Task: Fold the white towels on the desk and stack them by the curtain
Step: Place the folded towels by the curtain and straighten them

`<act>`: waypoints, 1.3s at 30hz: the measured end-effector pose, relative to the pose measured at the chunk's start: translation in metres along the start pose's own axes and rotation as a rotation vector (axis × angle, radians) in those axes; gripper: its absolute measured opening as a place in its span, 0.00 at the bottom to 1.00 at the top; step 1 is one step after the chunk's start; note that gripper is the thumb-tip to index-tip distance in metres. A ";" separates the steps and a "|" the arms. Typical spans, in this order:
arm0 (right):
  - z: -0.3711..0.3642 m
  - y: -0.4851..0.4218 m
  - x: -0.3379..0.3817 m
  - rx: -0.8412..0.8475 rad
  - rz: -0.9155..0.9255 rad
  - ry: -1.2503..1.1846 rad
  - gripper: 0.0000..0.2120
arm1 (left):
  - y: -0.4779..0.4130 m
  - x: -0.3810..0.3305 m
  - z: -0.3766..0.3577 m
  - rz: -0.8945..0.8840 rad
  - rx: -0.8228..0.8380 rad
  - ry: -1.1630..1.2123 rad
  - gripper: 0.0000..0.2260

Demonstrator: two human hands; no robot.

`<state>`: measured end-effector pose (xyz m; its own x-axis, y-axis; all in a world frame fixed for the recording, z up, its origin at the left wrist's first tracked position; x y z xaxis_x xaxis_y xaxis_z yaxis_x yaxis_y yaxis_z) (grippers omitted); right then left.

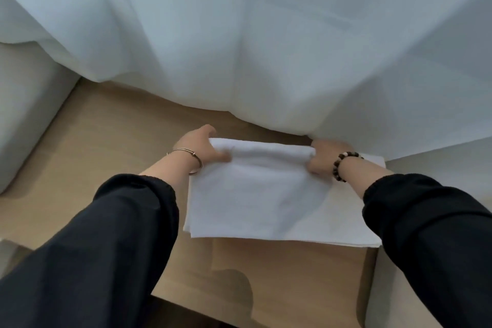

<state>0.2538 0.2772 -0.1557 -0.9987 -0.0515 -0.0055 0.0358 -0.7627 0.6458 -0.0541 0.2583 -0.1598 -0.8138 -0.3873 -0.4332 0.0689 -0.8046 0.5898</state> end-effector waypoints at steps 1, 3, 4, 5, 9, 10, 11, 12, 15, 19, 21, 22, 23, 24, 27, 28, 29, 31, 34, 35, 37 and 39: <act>-0.001 -0.002 -0.001 0.002 -0.003 0.001 0.18 | 0.004 0.007 0.001 0.029 -0.060 0.120 0.33; -0.002 -0.005 -0.003 0.048 -0.005 -0.007 0.17 | 0.012 0.022 -0.002 0.110 -0.157 0.376 0.36; -0.002 -0.006 -0.002 0.083 -0.007 -0.017 0.17 | 0.017 0.030 -0.004 0.162 -0.189 0.491 0.36; -0.002 -0.007 -0.001 0.108 -0.014 -0.021 0.17 | 0.021 0.036 -0.008 0.209 -0.206 0.576 0.36; -0.001 -0.010 0.009 0.094 -0.003 0.094 0.11 | 0.039 0.042 -0.021 0.303 -0.195 0.693 0.34; -0.003 -0.011 0.011 0.097 0.009 0.103 0.09 | 0.043 0.042 -0.023 0.309 -0.169 0.673 0.33; -0.004 -0.012 0.011 0.111 0.022 0.103 0.07 | 0.044 0.042 -0.026 0.309 -0.137 0.635 0.30; -0.004 -0.012 0.011 0.131 0.037 0.105 0.06 | 0.045 0.042 -0.028 0.300 -0.117 0.595 0.27; -0.002 -0.015 0.012 0.186 0.073 0.161 0.08 | 0.044 0.042 -0.024 0.269 -0.187 0.555 0.16; -0.003 -0.021 0.017 0.290 0.112 0.204 0.09 | 0.047 0.037 -0.023 0.291 -0.219 0.670 0.12; 0.000 -0.023 0.018 0.299 0.109 0.231 0.10 | 0.048 0.037 -0.023 0.290 -0.212 0.729 0.11; 0.003 -0.024 0.019 0.299 0.106 0.254 0.10 | 0.048 0.037 -0.024 0.288 -0.208 0.757 0.10; 0.006 -0.026 0.018 0.297 0.095 0.257 0.10 | 0.047 0.038 -0.025 0.285 -0.199 0.782 0.10; 0.008 -0.028 0.017 0.299 0.085 0.250 0.10 | 0.046 0.038 -0.027 0.283 -0.187 0.807 0.10; 0.007 -0.032 0.011 0.278 0.067 0.236 0.07 | 0.045 0.038 -0.038 0.272 -0.153 0.816 0.12; 0.004 -0.034 0.009 0.241 0.063 0.231 0.08 | 0.044 0.038 -0.042 0.268 -0.148 0.787 0.13; 0.001 -0.033 0.008 0.186 0.047 0.218 0.09 | 0.043 0.038 -0.045 0.265 -0.148 0.750 0.13; 0.001 -0.026 0.006 0.046 0.007 0.227 0.10 | 0.042 0.038 -0.047 0.263 -0.163 0.681 0.13; 0.010 -0.019 0.016 -0.057 -0.072 0.280 0.09 | 0.041 0.038 -0.048 0.275 -0.177 0.649 0.14; 0.011 -0.018 0.028 -0.049 -0.065 0.220 0.09 | 0.041 0.038 -0.048 0.280 -0.164 0.654 0.15; 0.011 -0.015 0.070 0.027 0.051 0.036 0.12 | 0.043 0.037 -0.051 0.266 -0.113 0.714 0.17; 0.011 -0.006 0.128 0.105 0.222 -0.083 0.18 | 0.047 0.035 -0.052 0.230 -0.062 0.832 0.25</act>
<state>0.1255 0.2822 -0.1521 -0.9666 -0.1540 0.2048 0.2546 -0.6669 0.7003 -0.0493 0.1839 -0.1825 -0.0907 -0.7277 -0.6799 0.2309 -0.6794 0.6964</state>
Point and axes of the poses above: each hand's wrist, its own y-axis away from the middle knuckle, its own z-axis out of the back of the hand, x = y × z, the point moved 8 cm from there along -y, towards the middle knuckle, and after that the axes turned 1 degree about -x, right-handed, at the moved point
